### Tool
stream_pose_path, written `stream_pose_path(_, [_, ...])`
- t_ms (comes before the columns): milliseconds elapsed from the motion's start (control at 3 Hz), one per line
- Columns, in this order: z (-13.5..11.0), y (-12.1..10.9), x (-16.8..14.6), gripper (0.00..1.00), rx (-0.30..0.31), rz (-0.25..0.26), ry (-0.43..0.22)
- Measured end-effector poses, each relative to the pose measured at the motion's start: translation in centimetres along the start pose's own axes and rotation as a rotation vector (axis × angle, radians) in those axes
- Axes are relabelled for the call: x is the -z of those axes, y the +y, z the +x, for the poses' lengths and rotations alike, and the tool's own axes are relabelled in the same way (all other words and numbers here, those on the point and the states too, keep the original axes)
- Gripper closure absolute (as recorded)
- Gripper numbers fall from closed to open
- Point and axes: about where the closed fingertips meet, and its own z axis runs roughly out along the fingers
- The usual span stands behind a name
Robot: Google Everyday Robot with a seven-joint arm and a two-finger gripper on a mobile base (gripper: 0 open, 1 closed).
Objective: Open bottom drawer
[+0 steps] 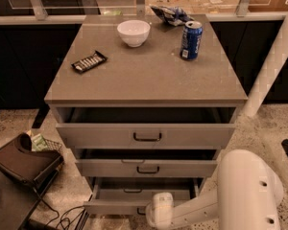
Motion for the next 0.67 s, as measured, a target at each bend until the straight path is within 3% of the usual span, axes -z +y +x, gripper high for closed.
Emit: stream_pose_path(667, [-0.2, 0.9, 1.2, 1.0, -0.007, 0.029, 0.022])
